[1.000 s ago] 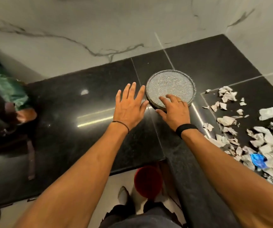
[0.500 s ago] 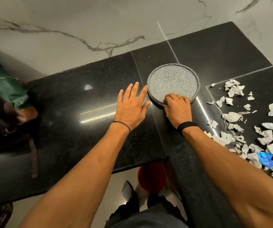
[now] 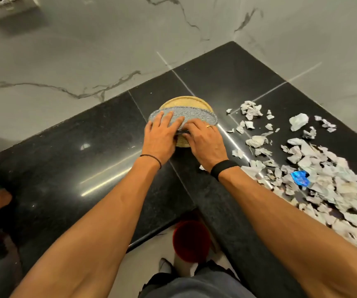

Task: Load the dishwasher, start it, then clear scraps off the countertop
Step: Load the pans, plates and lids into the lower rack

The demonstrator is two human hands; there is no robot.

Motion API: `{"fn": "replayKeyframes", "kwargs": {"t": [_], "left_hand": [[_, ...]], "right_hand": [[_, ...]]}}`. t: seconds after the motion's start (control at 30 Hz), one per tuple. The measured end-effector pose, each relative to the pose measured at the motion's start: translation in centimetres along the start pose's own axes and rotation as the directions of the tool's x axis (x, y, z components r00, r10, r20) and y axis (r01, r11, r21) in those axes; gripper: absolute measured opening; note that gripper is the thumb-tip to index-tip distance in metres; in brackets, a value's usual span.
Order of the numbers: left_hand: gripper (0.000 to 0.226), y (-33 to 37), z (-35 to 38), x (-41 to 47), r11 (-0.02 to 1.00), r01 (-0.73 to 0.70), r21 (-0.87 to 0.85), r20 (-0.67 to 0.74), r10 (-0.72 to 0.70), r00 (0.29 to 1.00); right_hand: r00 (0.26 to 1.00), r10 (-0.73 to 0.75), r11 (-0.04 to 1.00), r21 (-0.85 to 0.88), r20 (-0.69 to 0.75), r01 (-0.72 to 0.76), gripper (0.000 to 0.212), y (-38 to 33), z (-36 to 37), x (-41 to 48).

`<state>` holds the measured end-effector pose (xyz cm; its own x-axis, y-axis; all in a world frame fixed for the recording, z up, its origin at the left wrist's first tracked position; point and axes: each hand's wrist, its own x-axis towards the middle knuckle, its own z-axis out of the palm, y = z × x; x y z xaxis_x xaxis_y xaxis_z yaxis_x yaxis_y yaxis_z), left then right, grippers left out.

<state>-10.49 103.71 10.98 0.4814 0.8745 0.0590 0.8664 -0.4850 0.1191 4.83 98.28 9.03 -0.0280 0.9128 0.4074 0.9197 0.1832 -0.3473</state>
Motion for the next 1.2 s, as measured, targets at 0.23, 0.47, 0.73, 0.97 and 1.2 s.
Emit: {"fn": "replayKeyframes", "kwargs": {"t": [0.23, 0.47, 0.73, 0.97, 1.2], "left_hand": [[0.033, 1.8, -0.8, 0.4, 0.99, -0.114, -0.086, -0.021, 0.112, 0.993], [0.036, 4.3, -2.3, 2.1, 0.908, -0.385, -0.164, -0.089, 0.375, 0.923], [0.038, 7.8, -3.8, -0.3, 0.671, -0.691, -0.267, -0.056, 0.705, 0.707], [0.033, 11.6, -2.9, -5.2, 0.342, -0.862, -0.374, -0.164, 0.89, 0.425], [0.034, 17.8, -3.6, -11.2, 0.143, -0.914, -0.38, -0.177, 0.959, 0.224]], "right_hand": [[0.999, 0.048, 0.999, 0.018, -0.025, -0.047, 0.022, -0.2, -3.0, -1.9], [0.958, 0.271, 0.956, -0.087, -0.095, -0.279, 0.067, 0.8, -9.1, -4.9], [0.864, 0.49, 0.806, -0.317, -0.116, -0.5, 0.085, -1.5, -12.9, -10.8], [0.713, 0.684, 0.617, -0.402, -0.15, -0.676, 0.081, -5.8, -16.3, -20.2], [0.613, 0.757, 0.476, -0.452, -0.225, -0.754, 0.059, -10.0, -19.2, -28.3]]}}
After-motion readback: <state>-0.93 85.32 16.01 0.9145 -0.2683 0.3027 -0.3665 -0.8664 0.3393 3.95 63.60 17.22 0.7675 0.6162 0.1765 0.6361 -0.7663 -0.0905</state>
